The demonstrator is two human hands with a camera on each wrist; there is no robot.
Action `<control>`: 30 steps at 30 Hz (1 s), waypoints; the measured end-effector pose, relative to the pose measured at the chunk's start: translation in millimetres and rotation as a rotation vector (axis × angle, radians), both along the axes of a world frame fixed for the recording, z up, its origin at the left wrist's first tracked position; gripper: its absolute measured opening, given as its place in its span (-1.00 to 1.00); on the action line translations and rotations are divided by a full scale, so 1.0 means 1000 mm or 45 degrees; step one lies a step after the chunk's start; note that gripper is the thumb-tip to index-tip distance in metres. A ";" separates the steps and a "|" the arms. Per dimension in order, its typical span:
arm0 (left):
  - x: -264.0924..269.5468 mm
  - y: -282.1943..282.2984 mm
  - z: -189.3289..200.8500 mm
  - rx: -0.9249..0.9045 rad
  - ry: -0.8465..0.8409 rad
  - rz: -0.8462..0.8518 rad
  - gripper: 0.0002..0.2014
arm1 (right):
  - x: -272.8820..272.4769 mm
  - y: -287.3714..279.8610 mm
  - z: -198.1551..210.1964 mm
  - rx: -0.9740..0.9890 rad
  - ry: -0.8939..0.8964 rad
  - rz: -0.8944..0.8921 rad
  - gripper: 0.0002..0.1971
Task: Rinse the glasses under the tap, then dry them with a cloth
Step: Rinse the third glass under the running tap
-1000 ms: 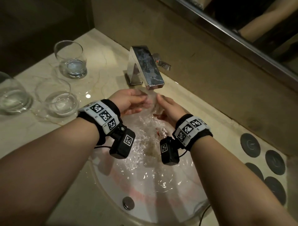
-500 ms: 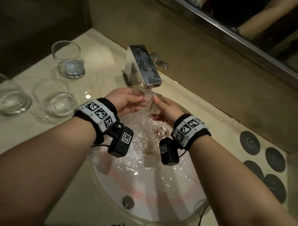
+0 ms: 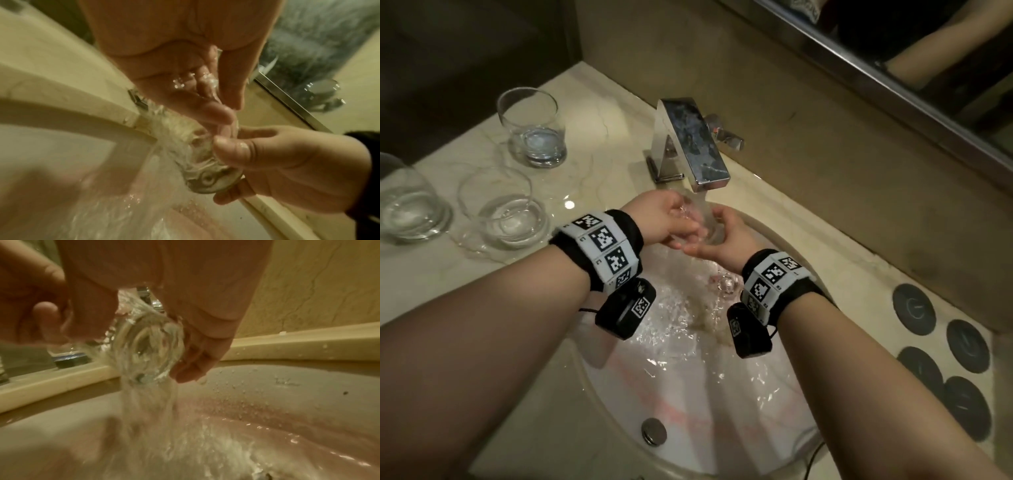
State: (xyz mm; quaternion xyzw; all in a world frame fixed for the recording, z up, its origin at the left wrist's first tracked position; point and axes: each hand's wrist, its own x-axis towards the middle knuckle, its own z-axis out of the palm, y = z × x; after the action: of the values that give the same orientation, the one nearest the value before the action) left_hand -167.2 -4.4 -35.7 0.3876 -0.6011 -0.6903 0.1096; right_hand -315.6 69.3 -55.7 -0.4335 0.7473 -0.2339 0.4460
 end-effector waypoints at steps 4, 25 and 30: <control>-0.001 0.001 0.000 -0.285 -0.156 -0.187 -0.90 | 0.014 -0.004 -0.014 0.011 -0.109 0.019 -0.06; 0.001 -0.003 -0.025 -0.344 -0.152 0.067 0.10 | 0.019 -0.008 -0.024 -0.256 -0.228 -0.144 -0.30; -0.001 -0.002 -0.021 -0.526 -0.265 0.100 -0.09 | 0.016 -0.006 -0.020 -0.199 -0.153 -0.063 -0.20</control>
State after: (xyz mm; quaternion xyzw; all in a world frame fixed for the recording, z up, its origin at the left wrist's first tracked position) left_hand -168.1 -6.3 -56.9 0.4490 -0.7222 -0.5040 0.1507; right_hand -299.6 63.1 -75.8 -0.4337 0.7092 -0.3279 0.4488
